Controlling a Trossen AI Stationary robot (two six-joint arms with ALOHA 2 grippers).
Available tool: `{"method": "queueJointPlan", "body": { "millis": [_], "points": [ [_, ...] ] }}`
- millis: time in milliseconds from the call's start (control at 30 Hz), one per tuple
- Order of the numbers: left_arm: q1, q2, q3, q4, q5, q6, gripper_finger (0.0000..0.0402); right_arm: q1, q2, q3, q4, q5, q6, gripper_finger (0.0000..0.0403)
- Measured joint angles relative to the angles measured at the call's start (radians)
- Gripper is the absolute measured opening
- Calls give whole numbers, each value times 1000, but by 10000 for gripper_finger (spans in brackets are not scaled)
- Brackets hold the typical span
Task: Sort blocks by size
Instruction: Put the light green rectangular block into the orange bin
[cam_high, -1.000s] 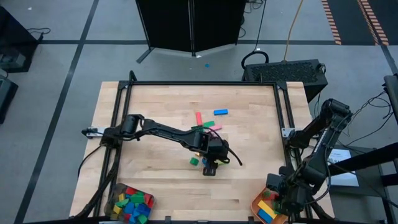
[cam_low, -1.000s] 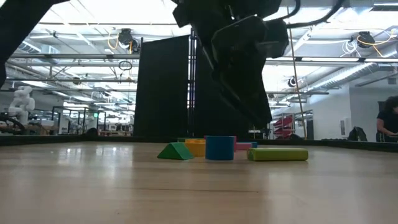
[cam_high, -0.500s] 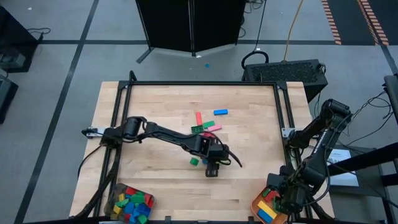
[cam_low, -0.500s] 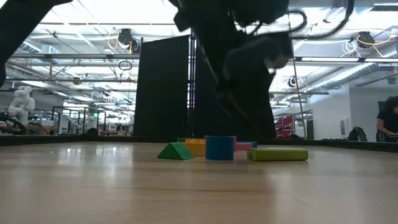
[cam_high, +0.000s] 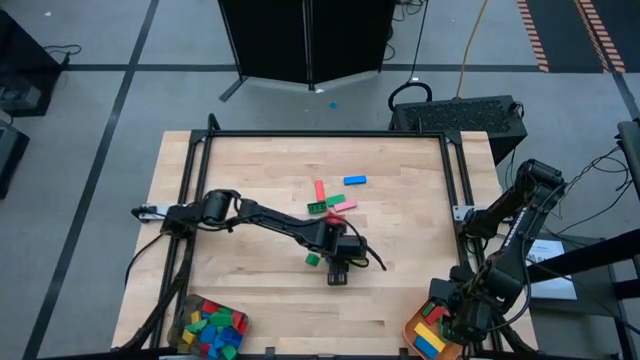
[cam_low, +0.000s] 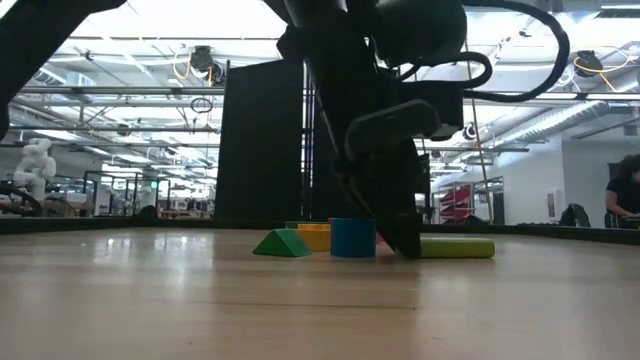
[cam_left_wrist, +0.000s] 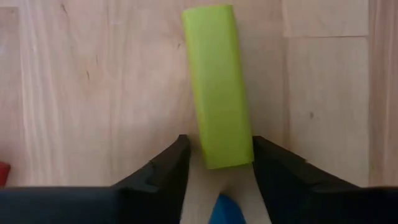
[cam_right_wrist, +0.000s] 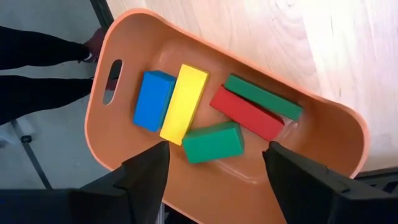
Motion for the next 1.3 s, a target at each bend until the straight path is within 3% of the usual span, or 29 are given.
{"method": "queueJointPlan", "body": {
  "millis": [200,433,700,867,1000,1100,1300],
  "points": [
    [-2,-2,-2,35,-5,-1,88,0,0,0,0,37,0,254],
    [-3,-25,-6,21,-7,-9,85,0,-11,0,0,176,-2,254],
    [-7,-161,-6,-18,-41,-51,85,0,-82,0,-2,506,26,254],
    [-17,-263,-5,-13,-131,-52,85,-9,-115,0,-25,798,243,254],
    [-31,-325,-5,-13,-232,-43,85,-62,-137,0,-99,786,523,254],
    [-41,-359,-5,-9,-282,-22,85,-95,-148,-1,-141,799,640,254],
    [-53,-365,-5,-16,-300,-19,85,-206,-199,-1,-131,863,566,254]
  ]
}}
